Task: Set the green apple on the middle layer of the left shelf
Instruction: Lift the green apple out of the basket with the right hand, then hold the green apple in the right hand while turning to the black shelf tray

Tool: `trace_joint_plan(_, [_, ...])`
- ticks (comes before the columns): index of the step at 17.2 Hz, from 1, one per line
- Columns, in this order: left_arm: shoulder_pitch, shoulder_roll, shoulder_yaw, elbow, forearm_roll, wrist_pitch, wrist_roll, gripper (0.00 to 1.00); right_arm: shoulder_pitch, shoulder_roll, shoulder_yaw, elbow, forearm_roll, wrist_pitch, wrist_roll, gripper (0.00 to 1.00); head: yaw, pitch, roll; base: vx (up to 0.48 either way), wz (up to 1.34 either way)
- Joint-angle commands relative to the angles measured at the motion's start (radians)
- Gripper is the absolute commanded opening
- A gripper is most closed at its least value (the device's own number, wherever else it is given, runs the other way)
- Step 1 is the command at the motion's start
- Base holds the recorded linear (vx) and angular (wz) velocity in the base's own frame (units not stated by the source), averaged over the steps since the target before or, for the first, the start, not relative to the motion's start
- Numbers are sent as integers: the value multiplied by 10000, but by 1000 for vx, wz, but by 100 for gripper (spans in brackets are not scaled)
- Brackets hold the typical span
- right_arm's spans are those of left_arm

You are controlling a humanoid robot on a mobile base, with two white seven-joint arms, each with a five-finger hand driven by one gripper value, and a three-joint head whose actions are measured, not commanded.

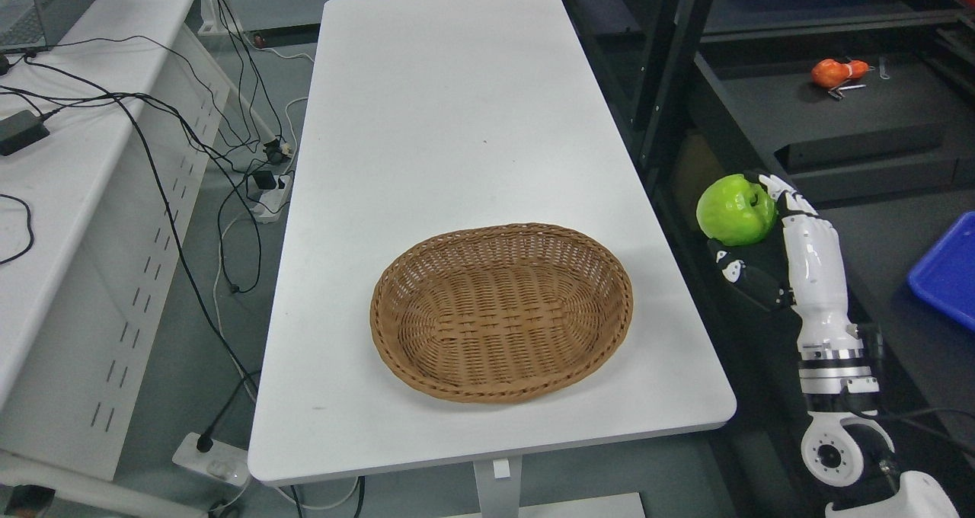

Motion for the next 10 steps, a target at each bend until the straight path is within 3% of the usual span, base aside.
trace_joint_plan(1, [0,175,0,10,0,2,3,100,122,204,-673,-118,-108,-40,154,0,0,0,0,-150,-45])
trace_joint_plan(6, [0,175,0,-6,0,2,3,100,106,204,-919,-118,-583,-1127,750,0,0,0,0,-216,-104])
trace_joint_plan(10, [0,175,0,9,0,2,3,100,122,265,-919,-118,-768,-1297,1564,0,0,0,0,-216,38])
